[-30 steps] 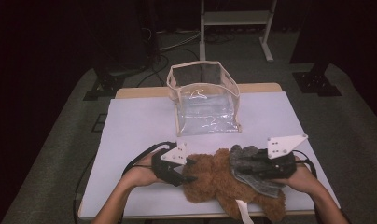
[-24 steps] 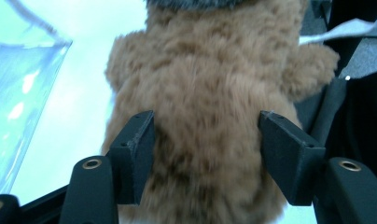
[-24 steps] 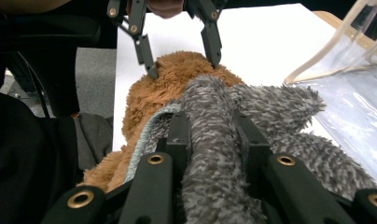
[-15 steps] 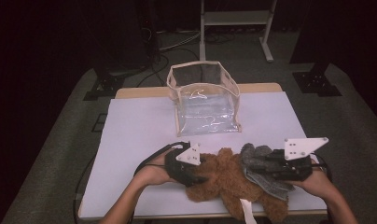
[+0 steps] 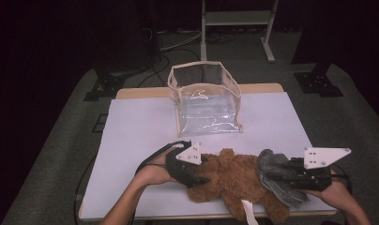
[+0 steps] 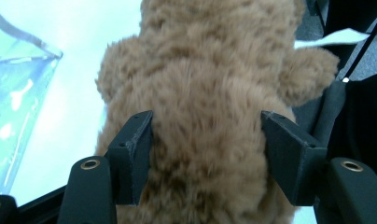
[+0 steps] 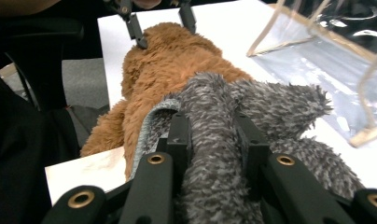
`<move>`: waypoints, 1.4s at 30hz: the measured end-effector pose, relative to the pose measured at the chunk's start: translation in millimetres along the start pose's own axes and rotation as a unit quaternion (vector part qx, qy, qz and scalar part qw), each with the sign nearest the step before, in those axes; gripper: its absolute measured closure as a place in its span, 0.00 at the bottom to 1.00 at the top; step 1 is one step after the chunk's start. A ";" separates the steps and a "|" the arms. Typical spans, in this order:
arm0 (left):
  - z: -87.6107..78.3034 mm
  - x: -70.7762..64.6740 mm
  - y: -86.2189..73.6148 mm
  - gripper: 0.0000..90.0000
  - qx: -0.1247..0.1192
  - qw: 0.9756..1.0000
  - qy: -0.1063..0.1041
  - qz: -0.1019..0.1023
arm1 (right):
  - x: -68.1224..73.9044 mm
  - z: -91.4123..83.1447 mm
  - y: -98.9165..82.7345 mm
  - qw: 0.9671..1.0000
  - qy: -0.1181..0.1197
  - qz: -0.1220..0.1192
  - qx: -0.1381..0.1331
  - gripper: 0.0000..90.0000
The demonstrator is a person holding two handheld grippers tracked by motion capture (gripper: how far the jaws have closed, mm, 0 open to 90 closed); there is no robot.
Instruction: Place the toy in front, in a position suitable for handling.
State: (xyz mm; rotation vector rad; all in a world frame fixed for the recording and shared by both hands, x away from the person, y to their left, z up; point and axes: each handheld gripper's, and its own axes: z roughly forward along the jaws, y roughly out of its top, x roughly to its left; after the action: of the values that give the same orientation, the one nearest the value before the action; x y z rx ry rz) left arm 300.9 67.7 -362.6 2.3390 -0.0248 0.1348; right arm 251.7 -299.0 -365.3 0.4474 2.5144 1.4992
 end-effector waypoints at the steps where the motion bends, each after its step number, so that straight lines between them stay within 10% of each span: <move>1: 0.6 -0.5 2.4 0.39 -0.002 1.000 0.001 0.002 | 0.0 4.5 0.4 1.000 0.005 0.001 0.001 0.79; 15: 9.5 -0.3 6.2 0.44 0.068 0.997 0.028 0.026 | -2.0 66.3 26.4 0.998 0.054 -0.023 0.005 0.80; 29: 9.9 0.8 1.9 0.51 0.062 0.997 0.030 0.023 | -4.9 18.4 -6.3 1.000 0.008 0.016 -0.022 0.79; 42: -19.1 4.6 -12.6 0.46 0.068 0.997 0.044 -0.007 | -10.4 61.0 18.3 0.999 0.035 -0.006 -0.026 0.80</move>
State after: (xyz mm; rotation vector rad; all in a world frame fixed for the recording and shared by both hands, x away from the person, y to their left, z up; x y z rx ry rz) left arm 304.5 90.2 -357.9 2.4651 0.0454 0.2401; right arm 283.0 -244.0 -378.2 0.3779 2.5195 1.5980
